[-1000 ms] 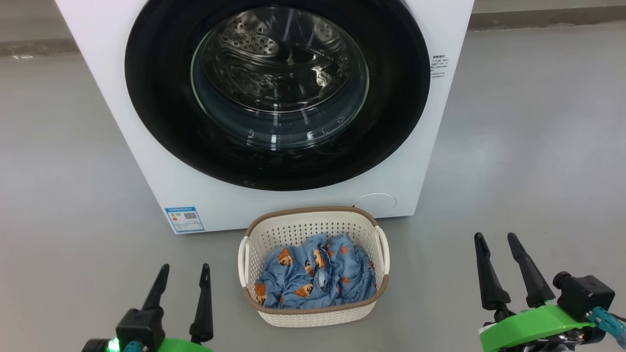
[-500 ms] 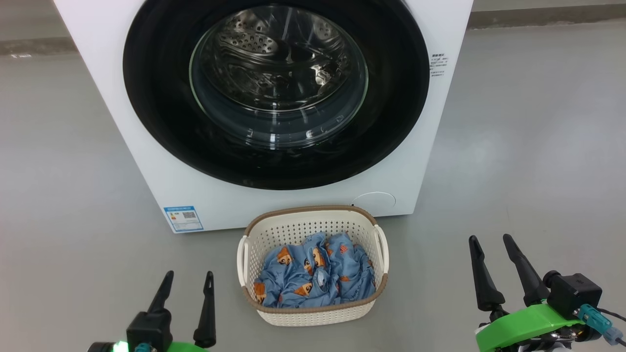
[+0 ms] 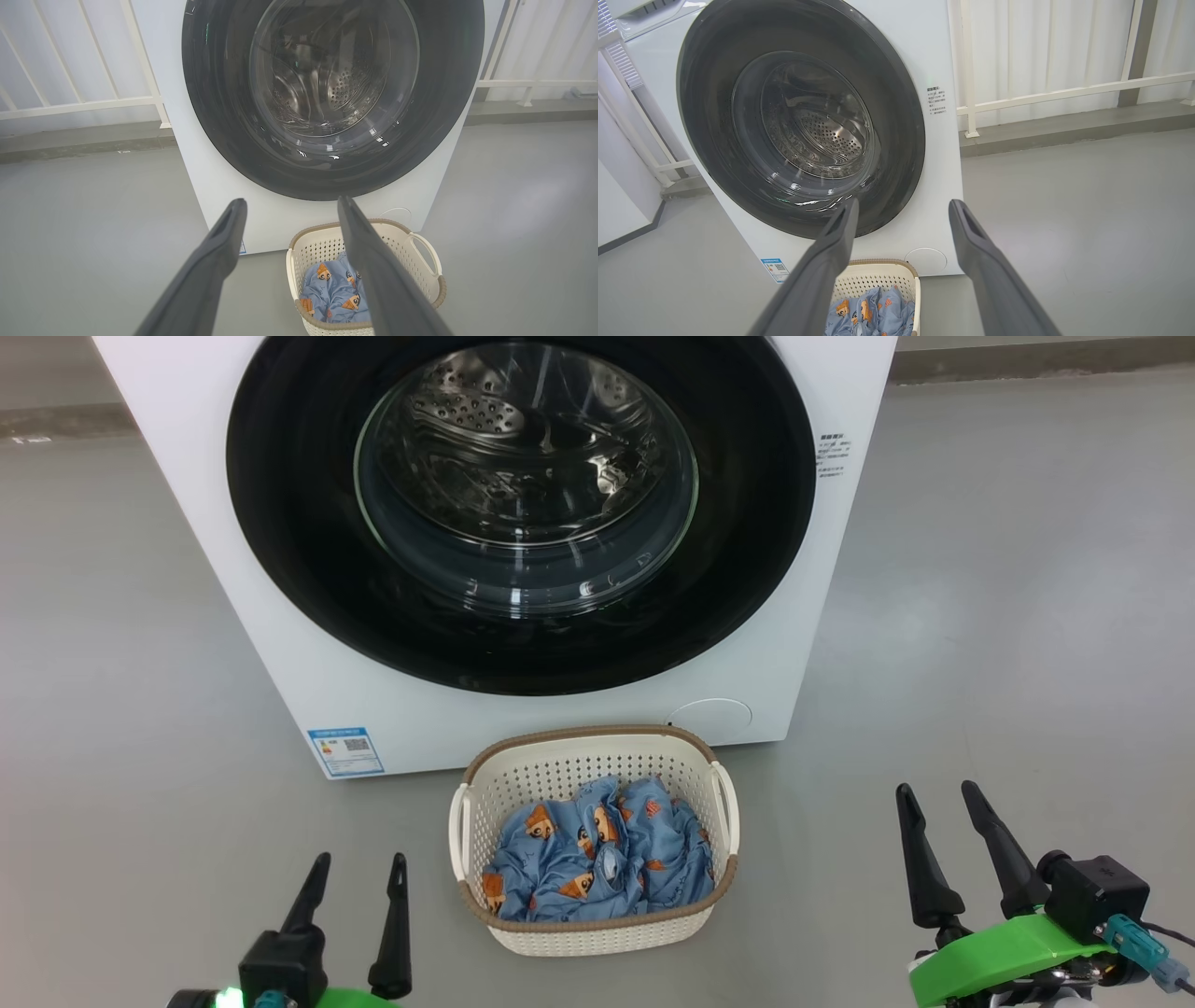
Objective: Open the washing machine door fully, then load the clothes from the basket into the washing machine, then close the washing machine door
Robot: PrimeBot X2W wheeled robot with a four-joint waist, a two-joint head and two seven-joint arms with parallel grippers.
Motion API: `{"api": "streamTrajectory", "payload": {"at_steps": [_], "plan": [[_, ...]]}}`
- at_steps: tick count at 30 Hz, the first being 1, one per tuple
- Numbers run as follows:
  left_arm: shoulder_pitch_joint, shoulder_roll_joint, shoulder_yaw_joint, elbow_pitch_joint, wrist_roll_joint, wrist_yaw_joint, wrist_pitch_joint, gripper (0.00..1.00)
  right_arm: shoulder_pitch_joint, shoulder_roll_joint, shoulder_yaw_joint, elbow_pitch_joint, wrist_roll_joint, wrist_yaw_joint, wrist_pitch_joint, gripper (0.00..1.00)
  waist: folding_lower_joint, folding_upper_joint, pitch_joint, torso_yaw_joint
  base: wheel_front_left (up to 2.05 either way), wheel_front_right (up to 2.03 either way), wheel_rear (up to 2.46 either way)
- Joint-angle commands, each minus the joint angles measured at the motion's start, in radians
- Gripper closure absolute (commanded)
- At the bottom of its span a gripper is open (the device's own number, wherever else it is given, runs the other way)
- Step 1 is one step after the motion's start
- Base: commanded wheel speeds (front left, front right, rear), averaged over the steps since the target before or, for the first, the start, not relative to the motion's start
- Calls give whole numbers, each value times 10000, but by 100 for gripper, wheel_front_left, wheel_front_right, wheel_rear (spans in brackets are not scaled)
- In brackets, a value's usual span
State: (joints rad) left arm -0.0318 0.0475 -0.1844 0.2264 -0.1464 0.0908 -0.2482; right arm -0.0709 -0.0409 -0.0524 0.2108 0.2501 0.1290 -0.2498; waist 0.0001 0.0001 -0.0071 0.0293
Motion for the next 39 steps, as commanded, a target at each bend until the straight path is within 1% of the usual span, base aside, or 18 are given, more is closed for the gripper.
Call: {"api": "streamTrajectory", "payload": {"at_steps": [1, 21, 26, 28, 33, 39], "plan": [[-483, 57, 344, -218, -21, -42, -136, 0, -432, -93, 209, -211, -65, 17, -120, 0, 0, -1, -1, 4, 0, 0, 0], [-450, 37, 393, -232, -67, -70, -136, 0, -413, -93, 236, -239, -89, 17, -120, 0, 0, -1, -64, 59, 0, 0, 0], [-434, 34, 345, -211, -145, -135, -136, 0, -418, -93, 263, -215, -99, 17, -120, 0, 0, -1, -76, 65, 0, 0, 0], [-396, 33, 310, -216, -313, -259, -136, 0, -417, -93, 260, -210, -100, 17, -120, 0, 0, -1, -78, 70, 9, 9, -18], [-394, 32, 246, -193, -187, -249, -136, 0, -408, -93, 260, -195, -103, 17, -120, 0, 0, -1, -75, 95, 36, 36, -73], [-388, 31, 282, -291, -173, -247, -136, 0, -422, -93, 266, -192, -94, 17, -120, 0, 0, -1, -46, 99, 80, 80, -160]]}}
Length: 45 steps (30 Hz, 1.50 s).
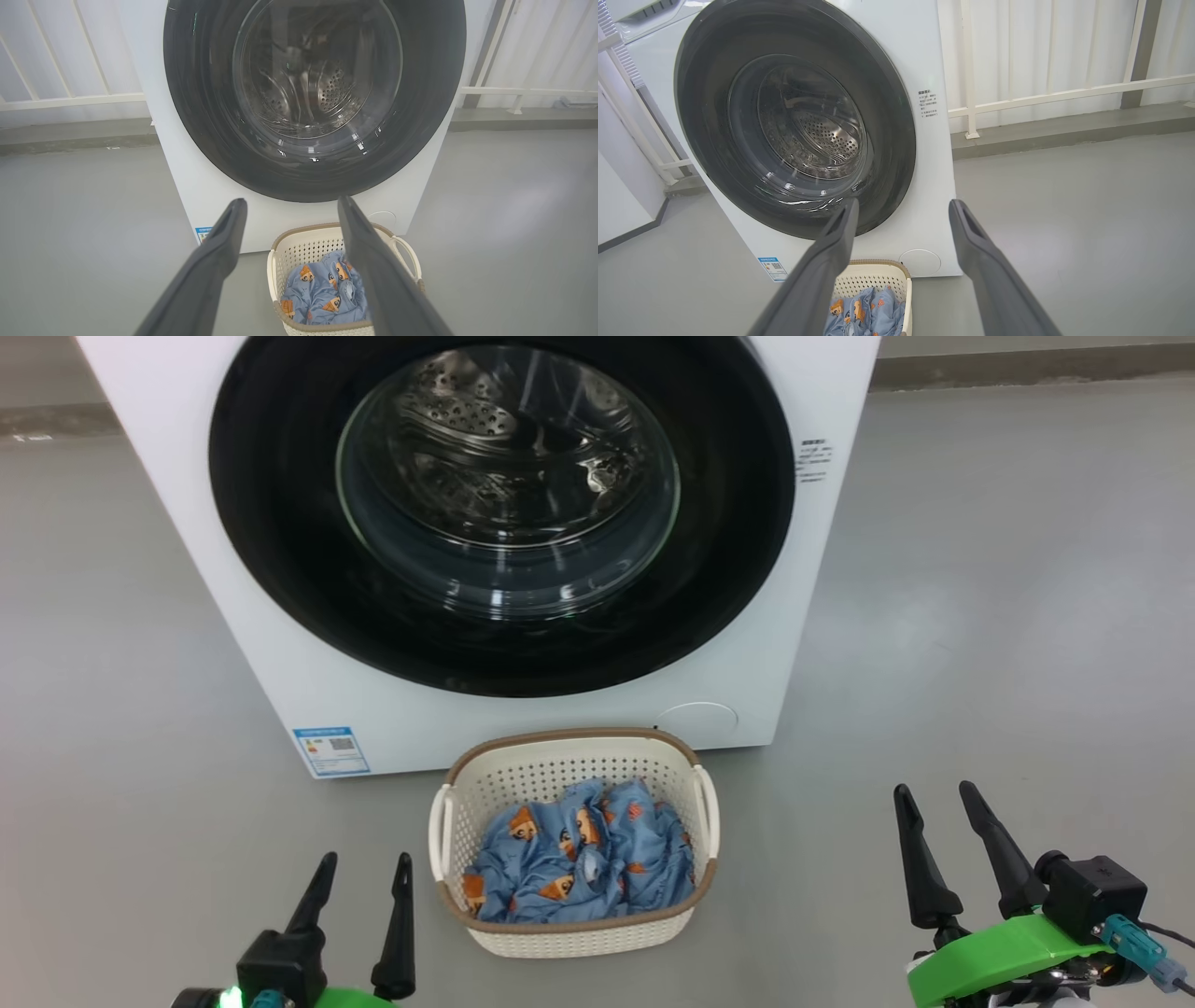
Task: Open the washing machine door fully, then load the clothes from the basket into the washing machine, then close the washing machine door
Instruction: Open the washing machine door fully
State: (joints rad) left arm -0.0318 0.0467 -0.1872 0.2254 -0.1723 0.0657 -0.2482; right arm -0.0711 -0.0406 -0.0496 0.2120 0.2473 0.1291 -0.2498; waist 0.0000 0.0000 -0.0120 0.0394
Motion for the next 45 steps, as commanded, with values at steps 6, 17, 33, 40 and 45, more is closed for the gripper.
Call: {"api": "streamTrajectory", "payload": {"at_steps": [6, 17, 33, 40, 45], "plan": [[-377, 38, 355, -357, 95, -10, -136, 0, -428, -97, 269, -181, -61, 16, -120, 0, 0, 0, 20, -27, 119, 119, -238], [-362, 37, 463, -674, -38, 74, -136, 0, -408, -97, 389, -128, -39, 16, -120, 0, 0, 0, 12, -29, 122, 118, -240], [-316, 36, 399, -771, 21, -18, -136, 0, -396, -97, 568, -127, -3, 16, -120, 0, 0, 0, 14, 26, 44, 44, -87], [-296, 36, 409, -776, 79, -34, -136, 0, -384, -97, 620, -148, 14, 16, -120, 0, 0, 0, 18, 22, 0, 0, 0], [-300, 36, 394, -718, 71, -41, -136, 0, -384, -97, 633, -130, 7, 16, -120, 0, 0, 0, 5, 25, 0, 0, 0]]}}
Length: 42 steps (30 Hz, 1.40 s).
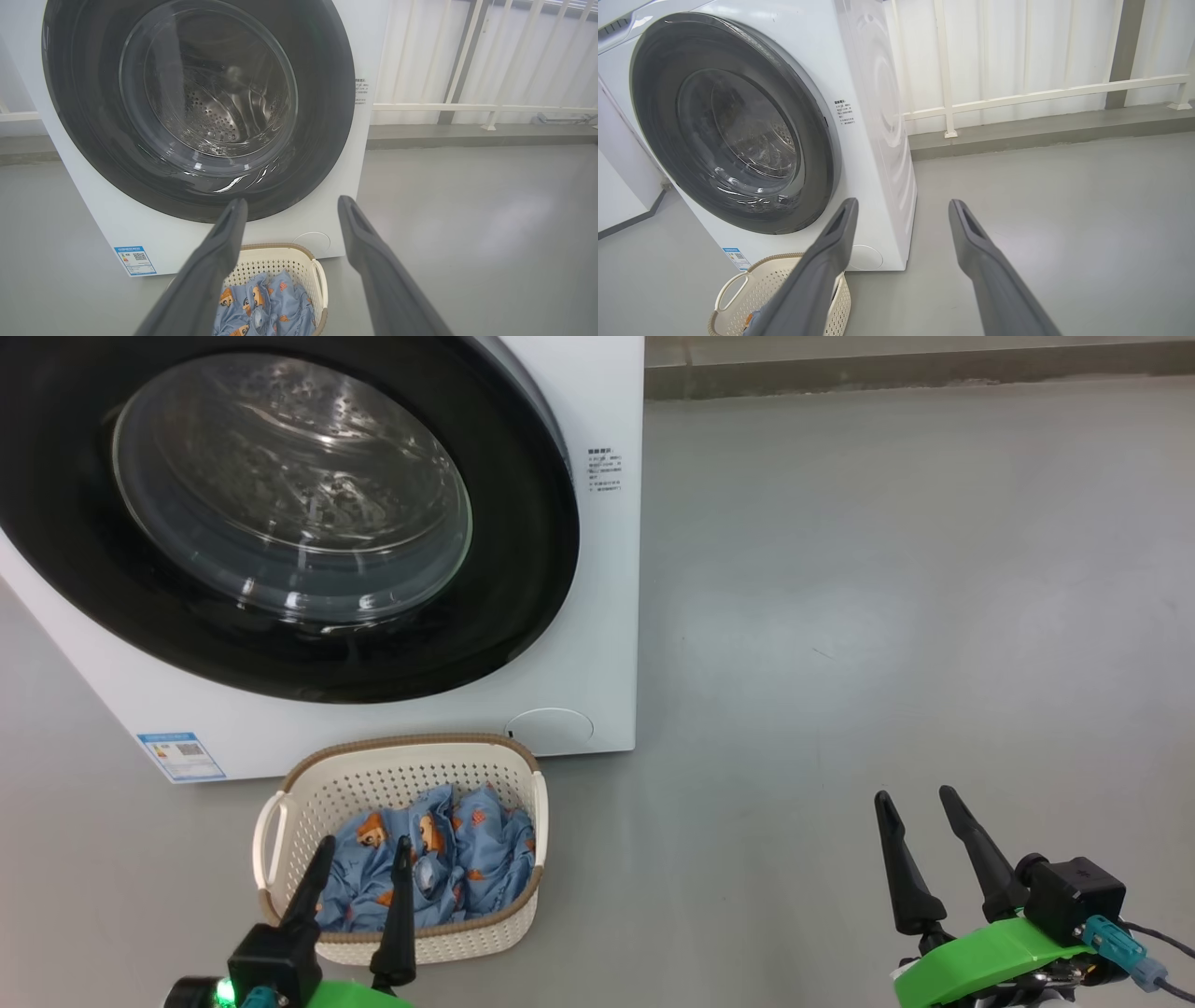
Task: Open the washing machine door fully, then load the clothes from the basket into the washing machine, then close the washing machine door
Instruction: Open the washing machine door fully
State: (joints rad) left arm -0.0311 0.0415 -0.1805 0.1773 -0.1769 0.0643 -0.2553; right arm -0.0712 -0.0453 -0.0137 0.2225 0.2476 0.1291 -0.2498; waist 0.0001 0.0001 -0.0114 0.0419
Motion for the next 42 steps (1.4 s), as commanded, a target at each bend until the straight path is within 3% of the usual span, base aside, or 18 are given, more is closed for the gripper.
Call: {"api": "streamTrajectory", "payload": {"at_steps": [1, 27, 28, 29, 36, 42], "plan": [[-308, 88, 322, -228, 114, -30, -65, 0, -387, -49, 278, -236, 0, 16, -120, 0, 0, -1, -5, 2, 0, 0, 0], [-317, 87, 299, -87, 21, -64, -65, 0, -377, -49, 363, -205, -10, 16, -104, 0, 0, -1, -37, 117, 0, 0, 0], [-320, 87, 292, -80, 18, -65, -65, 0, -377, -49, 380, -185, 31, 16, -96, 44, 0, -1, -32, 126, 0, 0, 0], [-324, 87, 282, -67, 14, -68, -65, 0, -384, -49, 427, -166, 100, 16, -90, 100, 0, -1, -21, 146, 0, 0, 0], [-336, 87, 293, -19, -9, -79, -65, 0, -404, -49, 583, -191, 439, 16, -84, 100, 0, -1, 35, 208, 0, 0, 0], [-383, 87, 261, 1, -44, -85, -65, 0, -486, -49, 778, 53, 2164, 16, -37, 100, 0, -1, 125, 295, 0, 0, 0]]}}
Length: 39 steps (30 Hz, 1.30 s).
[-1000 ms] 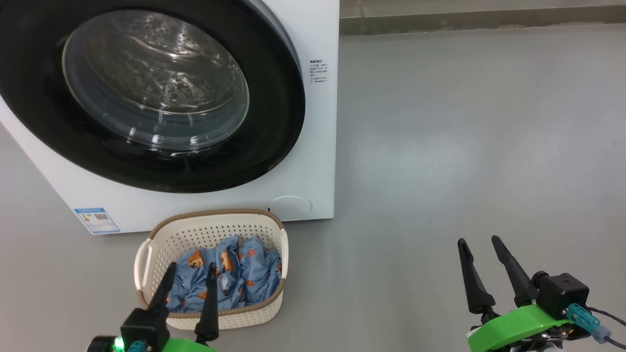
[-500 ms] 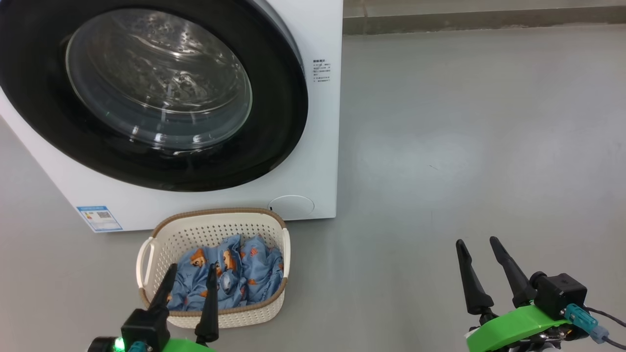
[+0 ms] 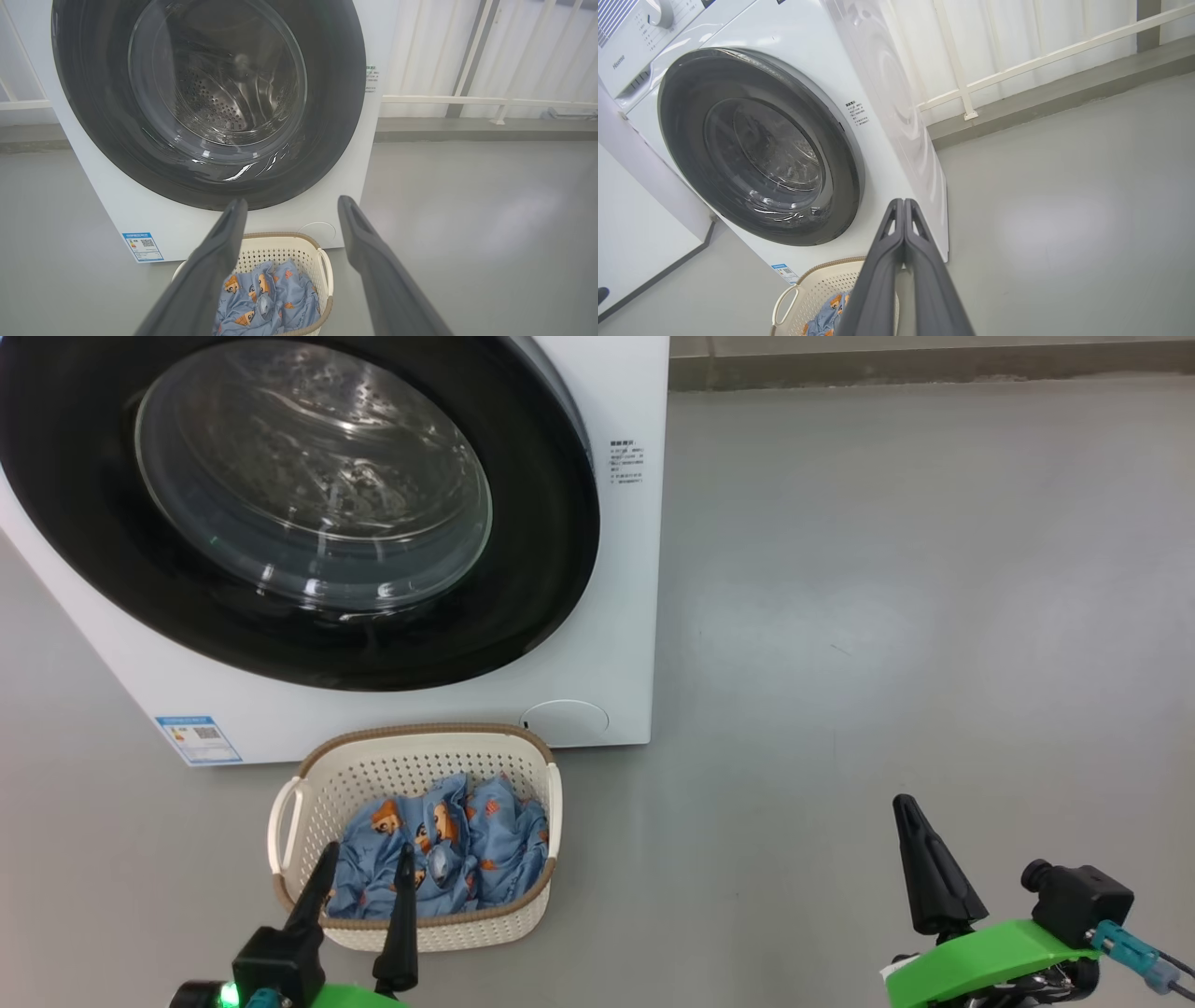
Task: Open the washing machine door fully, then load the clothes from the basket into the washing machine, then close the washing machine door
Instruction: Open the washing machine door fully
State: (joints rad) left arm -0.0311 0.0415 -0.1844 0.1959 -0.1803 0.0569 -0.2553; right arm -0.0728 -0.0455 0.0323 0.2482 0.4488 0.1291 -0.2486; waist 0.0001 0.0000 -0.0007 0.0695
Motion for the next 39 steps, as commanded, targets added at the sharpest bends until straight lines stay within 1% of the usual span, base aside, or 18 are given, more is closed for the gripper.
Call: {"api": "streamTrajectory", "payload": {"at_steps": [1, 9, 13, 17, 20, 23, 27, 34, 39], "plan": [[-386, 87, 293, -188, -11, -7, -65, 0, -509, -47, 358, -146, 590, 16, -33, 100, -1, 0, 33, 36, 0, 0, 0], [-524, 87, 255, -206, -32, -32, -65, 0, -1094, -47, 500, 453, 4591, 16, 231, 100, -1, 0, 302, 246, 0, 0, 0], [-629, 87, 212, -241, -53, -43, -65, 0, -1509, -47, 470, 709, 6134, 16, 461, 100, -1, 0, 567, 407, 0, 0, 0], [-772, 87, 161, -274, -74, -84, -65, 0, -1991, -47, 306, 823, 7045, 16, 778, 100, -1, 0, 865, 607, 0, 0, 0], [-924, 87, 101, -311, -106, -116, -65, 0, -2362, -47, 35, 836, 7364, 16, 1144, 100, -1, 0, 1112, 779, 0, 0, 0], [-1061, 87, 64, -346, -129, -125, -65, 0, -2785, -56, -287, 808, 7401, 16, 1600, 100, -1, 0, 1363, 909, 0, 0, 0], [-1207, 87, 34, -374, -143, -139, -65, 0, -3273, -298, -450, 801, 6906, 16, 1954, 100, -1, 0, 1612, 1030, 0, 0, 0], [-1593, 87, -68, -493, -273, -154, -65, 0, -4654, -310, -953, 874, 6213, 16, 2829, 100, -1, 0, 2279, 1285, 0, 0, 0], [-1887, 87, -208, -547, -425, -174, -65, 0, -5706, -304, -1311, 1157, 5978, 16, 3507, 100, -1, 0, 2784, 1486, 0, 0, 0]]}}
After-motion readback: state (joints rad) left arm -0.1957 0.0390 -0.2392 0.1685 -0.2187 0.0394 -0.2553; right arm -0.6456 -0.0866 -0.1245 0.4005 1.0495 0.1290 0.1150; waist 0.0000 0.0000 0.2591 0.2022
